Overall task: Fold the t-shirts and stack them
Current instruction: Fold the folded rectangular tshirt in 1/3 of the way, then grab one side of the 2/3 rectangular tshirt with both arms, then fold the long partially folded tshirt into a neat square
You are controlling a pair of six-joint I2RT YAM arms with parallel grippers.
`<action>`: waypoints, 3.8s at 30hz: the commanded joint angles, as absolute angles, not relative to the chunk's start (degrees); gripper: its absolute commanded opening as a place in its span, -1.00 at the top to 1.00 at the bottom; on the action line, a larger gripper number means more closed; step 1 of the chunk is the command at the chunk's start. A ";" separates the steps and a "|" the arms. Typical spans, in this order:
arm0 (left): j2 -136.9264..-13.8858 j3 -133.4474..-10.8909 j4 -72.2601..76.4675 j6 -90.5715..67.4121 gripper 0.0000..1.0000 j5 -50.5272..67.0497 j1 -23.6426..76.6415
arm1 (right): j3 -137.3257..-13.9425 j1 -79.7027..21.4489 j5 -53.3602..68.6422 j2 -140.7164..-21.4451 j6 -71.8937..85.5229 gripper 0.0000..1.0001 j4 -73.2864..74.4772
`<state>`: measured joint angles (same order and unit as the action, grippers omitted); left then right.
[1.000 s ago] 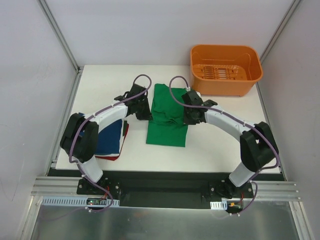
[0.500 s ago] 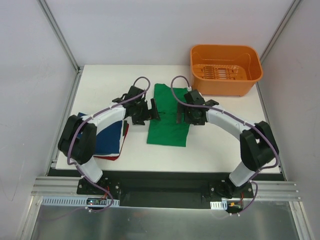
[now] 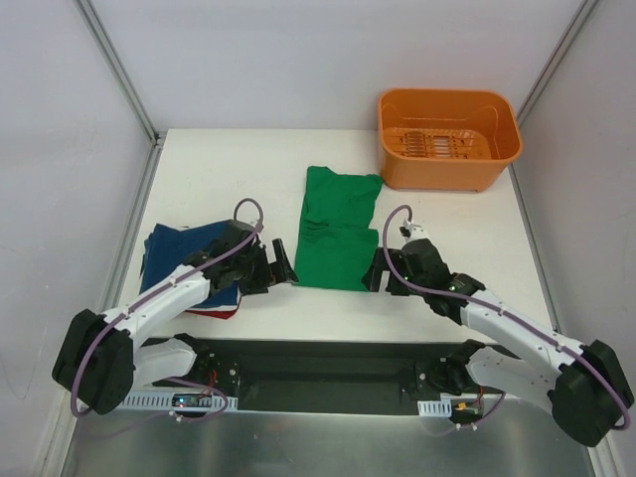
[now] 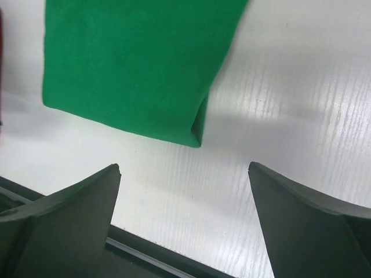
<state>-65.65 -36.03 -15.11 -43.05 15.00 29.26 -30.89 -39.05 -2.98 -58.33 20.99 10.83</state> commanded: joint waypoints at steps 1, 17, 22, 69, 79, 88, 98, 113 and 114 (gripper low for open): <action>-64.51 -34.98 -11.78 -44.04 -0.99 16.70 29.44 | -29.53 -39.20 -1.33 -54.75 23.20 -0.93 4.47; -88.76 -44.47 -7.82 -42.10 0.46 17.48 29.44 | -27.69 -39.11 -1.05 -61.34 23.99 -0.93 2.46; -89.82 -43.25 -6.86 -42.45 1.00 18.55 29.53 | -28.12 -39.02 -0.88 -64.51 23.56 -0.96 2.02; -40.67 -42.00 -17.40 -46.76 1.00 1.15 40.08 | -47.64 -37.36 32.25 -50.01 16.61 0.99 33.32; -48.07 -46.14 -18.11 -46.14 1.00 -7.29 39.90 | -43.24 -26.64 35.51 -57.29 16.52 0.99 20.74; -63.71 -53.87 -17.32 -43.25 1.00 -9.05 36.92 | -41.66 -18.55 34.63 -60.81 14.15 0.99 19.34; -80.50 -65.12 -16.26 -39.47 1.00 -8.17 32.70 | -46.58 -13.89 32.96 -71.18 13.10 0.99 17.23; -105.38 -80.51 -17.58 -34.19 -0.06 4.75 27.60 | -56.25 -12.48 29.10 -91.93 14.06 0.22 13.89; -104.86 -80.25 -17.75 -33.75 -0.19 4.66 27.51 | -56.42 -12.48 28.74 -91.67 13.89 0.04 14.06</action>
<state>-106.06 -77.47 -16.71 -36.53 1.96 28.47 -52.84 -12.82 30.59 -91.72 14.70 15.20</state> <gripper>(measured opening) 0.498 0.365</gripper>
